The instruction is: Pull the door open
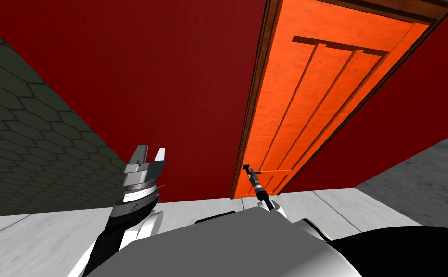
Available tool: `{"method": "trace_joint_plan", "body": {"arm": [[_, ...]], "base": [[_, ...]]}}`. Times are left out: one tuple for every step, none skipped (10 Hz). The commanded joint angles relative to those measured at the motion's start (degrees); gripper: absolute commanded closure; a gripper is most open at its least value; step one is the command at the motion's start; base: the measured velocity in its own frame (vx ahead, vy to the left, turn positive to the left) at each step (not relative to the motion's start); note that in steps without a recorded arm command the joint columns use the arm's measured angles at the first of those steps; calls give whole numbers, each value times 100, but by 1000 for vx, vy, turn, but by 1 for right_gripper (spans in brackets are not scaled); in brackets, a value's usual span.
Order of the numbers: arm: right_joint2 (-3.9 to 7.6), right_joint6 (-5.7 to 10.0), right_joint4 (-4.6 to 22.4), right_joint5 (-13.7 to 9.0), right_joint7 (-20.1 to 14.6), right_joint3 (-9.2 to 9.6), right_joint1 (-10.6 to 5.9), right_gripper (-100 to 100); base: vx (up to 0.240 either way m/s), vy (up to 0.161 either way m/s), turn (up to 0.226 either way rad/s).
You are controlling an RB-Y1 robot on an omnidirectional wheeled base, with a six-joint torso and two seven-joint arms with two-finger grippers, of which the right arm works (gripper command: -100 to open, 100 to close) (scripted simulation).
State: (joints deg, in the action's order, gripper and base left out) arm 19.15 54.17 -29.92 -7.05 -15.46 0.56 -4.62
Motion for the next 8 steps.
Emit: {"method": "trace_joint_plan", "body": {"arm": [[25, 105, 186, -18, -24, -10, -77, -100], [20, 28, 38, -15, -8, -9, -12, -100], [20, 28, 38, -15, -8, -9, -12, 100], [20, 28, 38, -15, -8, -9, -12, 100], [20, 28, 38, -15, -8, -9, -12, 100], [20, 28, 38, -15, -8, -9, -12, 100], [20, 28, 38, -15, -8, -9, -12, 100], [20, 28, 38, -15, -8, -9, -12, 100]], "base": [[50, -25, -24], [18, -7, -6], [0, 0, 0], [-7, 3, 4], [-7, 1, 1], [0, 0, 0], [0, 0, 0], [0, 0, 0]]}}
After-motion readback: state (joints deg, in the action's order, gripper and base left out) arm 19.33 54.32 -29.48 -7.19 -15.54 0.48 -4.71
